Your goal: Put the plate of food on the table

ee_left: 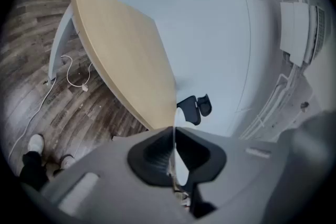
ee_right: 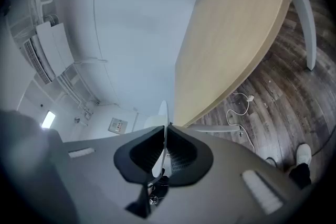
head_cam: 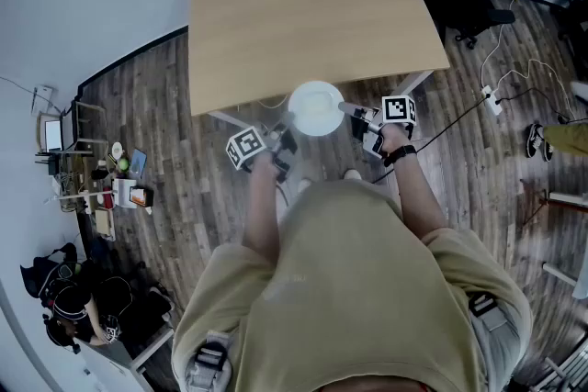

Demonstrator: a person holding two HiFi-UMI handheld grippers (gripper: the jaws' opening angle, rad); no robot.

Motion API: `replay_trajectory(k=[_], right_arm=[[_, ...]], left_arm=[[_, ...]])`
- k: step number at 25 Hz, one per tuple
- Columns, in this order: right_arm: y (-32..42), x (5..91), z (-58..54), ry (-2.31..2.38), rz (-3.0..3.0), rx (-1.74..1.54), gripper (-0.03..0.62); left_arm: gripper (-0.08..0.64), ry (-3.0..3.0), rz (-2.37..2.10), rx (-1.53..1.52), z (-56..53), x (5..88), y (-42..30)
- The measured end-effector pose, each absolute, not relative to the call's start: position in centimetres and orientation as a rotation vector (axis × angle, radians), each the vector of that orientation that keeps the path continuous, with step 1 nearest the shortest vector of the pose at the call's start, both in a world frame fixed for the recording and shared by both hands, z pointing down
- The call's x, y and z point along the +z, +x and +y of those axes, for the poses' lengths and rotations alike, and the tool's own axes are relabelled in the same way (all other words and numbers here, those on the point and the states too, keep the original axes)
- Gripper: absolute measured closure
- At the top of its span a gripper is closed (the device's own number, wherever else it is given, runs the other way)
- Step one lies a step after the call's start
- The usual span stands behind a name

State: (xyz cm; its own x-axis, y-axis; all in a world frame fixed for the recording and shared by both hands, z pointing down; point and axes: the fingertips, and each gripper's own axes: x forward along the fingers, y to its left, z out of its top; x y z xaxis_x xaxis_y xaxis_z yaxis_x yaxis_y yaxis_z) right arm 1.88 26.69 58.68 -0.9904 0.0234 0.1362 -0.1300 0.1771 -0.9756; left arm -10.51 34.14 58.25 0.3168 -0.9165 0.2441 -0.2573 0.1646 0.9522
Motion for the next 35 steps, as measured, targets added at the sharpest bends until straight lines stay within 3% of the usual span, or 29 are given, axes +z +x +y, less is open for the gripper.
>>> replay_trajectory(k=[15,29,35], right_arm=[[5.3,60.4,24.0,0.035,-2.267,1.987,0.573],[5.1,62.2,17.7,0.272,-2.296,2.016,0.571],[0.9,61.4,9.3,0.399,-2.322,1.99,0.571]], left_arm=[[0.546,1.284,-1.261,-0.692,32.6,59.3,-6.4],[0.548,1.372,-1.123,-0.609,24.5,60.6,-7.6],[0.548,1.402,-1.056,-0.571,15.2,60.3,-12.1]])
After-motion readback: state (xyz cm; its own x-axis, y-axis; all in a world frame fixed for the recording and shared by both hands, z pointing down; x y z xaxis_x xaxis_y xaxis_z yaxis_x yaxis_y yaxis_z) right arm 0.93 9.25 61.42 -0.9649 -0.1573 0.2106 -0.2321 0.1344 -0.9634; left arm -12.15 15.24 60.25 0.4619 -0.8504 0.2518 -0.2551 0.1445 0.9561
